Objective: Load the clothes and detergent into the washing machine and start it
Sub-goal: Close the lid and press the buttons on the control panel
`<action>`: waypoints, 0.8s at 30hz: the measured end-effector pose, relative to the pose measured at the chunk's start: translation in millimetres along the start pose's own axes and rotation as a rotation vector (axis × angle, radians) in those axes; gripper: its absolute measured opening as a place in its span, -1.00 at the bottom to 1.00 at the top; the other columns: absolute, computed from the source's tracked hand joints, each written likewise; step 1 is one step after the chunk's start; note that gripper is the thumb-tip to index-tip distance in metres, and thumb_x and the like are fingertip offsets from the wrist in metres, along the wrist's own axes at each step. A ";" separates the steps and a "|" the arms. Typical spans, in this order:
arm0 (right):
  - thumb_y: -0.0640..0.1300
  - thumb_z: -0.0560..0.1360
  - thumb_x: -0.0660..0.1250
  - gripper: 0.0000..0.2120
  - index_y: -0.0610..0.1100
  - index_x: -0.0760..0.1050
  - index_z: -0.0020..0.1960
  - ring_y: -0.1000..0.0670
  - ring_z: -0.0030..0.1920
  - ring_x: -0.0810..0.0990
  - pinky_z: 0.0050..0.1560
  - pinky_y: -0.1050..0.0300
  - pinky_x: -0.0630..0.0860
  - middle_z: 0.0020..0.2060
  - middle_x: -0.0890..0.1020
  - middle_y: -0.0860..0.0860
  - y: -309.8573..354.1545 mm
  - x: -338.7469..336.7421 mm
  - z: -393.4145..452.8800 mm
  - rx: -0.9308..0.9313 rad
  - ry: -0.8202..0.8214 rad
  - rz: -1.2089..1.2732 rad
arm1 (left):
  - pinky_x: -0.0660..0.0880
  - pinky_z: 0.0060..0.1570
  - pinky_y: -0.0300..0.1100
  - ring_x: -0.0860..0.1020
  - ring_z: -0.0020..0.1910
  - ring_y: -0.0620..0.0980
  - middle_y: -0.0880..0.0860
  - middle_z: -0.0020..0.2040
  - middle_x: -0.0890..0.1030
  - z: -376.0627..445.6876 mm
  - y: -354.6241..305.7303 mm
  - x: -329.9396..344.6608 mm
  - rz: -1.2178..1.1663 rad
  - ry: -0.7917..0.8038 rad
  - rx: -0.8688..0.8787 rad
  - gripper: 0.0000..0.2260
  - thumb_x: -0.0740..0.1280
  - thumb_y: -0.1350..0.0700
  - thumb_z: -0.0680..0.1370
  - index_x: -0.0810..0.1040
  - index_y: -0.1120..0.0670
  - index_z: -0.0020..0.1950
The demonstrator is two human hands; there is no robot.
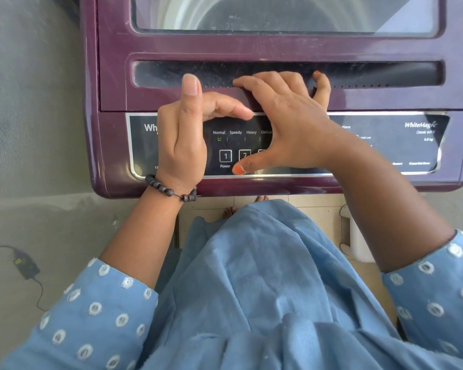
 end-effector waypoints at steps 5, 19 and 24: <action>0.31 0.30 0.46 0.01 0.09 0.02 0.57 -0.05 0.53 0.06 0.40 -0.46 -0.28 0.50 0.19 0.11 -6.2 -8.6 -1.8 -0.042 0.075 0.083 | 0.54 0.14 -0.01 0.68 0.01 0.07 0.15 -0.07 0.69 4.5 -5.9 16.5 -0.011 0.101 0.065 -0.36 -0.16 -0.11 0.61 0.66 0.20 -0.03; 0.23 0.36 0.45 -0.07 0.08 0.05 0.57 -0.04 0.50 0.13 0.39 -0.46 -0.26 0.48 0.24 0.10 0.4 -5.6 -3.3 -0.059 0.026 0.081 | 0.56 0.07 -0.09 0.69 -0.07 0.06 0.11 -0.19 0.70 5.7 -1.7 18.0 -0.070 0.136 -0.007 -0.34 -0.12 -0.24 0.54 0.66 0.14 -0.09; 0.22 0.34 0.47 -0.08 0.09 0.08 0.56 -0.04 0.50 0.14 0.40 -0.43 -0.25 0.47 0.26 0.11 4.4 -4.9 -1.8 -0.035 -0.001 0.085 | 0.56 0.05 -0.11 0.69 -0.09 0.04 0.05 -0.21 0.70 5.5 -1.4 14.0 -0.072 0.127 -0.005 -0.35 -0.13 -0.21 0.54 0.67 0.12 -0.13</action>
Point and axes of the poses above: each hand's wrist, its own z-axis towards the middle knuckle, its own x-axis out of the palm, y = z × x, the point moved 6 cm from there along z, towards the middle knuckle
